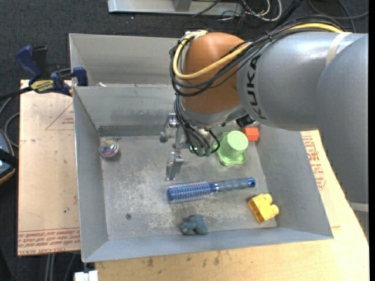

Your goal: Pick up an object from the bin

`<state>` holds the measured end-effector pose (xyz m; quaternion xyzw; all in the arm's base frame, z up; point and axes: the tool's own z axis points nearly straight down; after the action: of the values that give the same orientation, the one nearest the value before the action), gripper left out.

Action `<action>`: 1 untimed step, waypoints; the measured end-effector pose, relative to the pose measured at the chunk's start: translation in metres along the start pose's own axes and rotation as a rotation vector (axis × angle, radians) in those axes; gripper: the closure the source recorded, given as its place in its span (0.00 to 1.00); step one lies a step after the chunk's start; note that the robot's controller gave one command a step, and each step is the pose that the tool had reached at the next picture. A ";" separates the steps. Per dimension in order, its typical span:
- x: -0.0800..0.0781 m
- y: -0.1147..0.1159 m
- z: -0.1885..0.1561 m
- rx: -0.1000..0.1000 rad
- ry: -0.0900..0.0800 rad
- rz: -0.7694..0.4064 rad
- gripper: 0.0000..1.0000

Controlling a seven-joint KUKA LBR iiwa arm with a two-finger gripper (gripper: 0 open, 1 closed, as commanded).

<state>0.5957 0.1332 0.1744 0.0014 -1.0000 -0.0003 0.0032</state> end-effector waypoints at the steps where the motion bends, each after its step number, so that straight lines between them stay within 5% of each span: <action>1: 0.027 -0.059 0.097 -0.002 -0.014 -0.405 0.00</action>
Offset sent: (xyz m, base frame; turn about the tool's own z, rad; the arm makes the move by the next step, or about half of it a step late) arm -0.0305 -0.0612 -0.1012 -0.4091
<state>0.5682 0.0744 0.0775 0.2027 -0.9792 -0.0018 -0.0041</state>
